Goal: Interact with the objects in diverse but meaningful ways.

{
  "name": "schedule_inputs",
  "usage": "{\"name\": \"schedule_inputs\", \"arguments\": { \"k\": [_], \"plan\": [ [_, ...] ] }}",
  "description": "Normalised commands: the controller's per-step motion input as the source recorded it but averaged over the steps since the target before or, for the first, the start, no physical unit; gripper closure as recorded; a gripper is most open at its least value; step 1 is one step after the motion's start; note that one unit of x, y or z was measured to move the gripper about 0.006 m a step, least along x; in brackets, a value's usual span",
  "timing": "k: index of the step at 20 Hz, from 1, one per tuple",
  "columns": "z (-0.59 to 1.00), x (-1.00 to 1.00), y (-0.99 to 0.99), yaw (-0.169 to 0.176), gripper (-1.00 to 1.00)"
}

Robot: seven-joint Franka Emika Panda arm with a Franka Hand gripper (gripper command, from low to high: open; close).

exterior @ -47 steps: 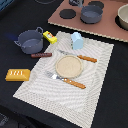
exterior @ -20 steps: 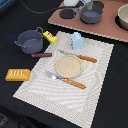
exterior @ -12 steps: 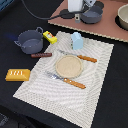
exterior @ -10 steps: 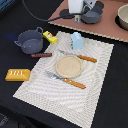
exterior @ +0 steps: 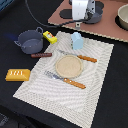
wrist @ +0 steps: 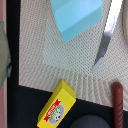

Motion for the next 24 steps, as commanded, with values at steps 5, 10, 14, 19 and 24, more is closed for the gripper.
{"name": "schedule_inputs", "arguments": {
  "k": [5, 10, 14, 19, 24],
  "plan": [
    [-0.23, 0.05, -0.06, 0.073, -1.0],
    [-0.19, 0.04, -0.1, 0.153, -1.0],
    [-0.07, 0.17, -0.08, 0.095, -1.0],
    [-0.04, 0.23, -0.08, 0.021, -1.0],
    [-0.09, 0.29, -0.01, 0.002, -1.0]
  ]
}}
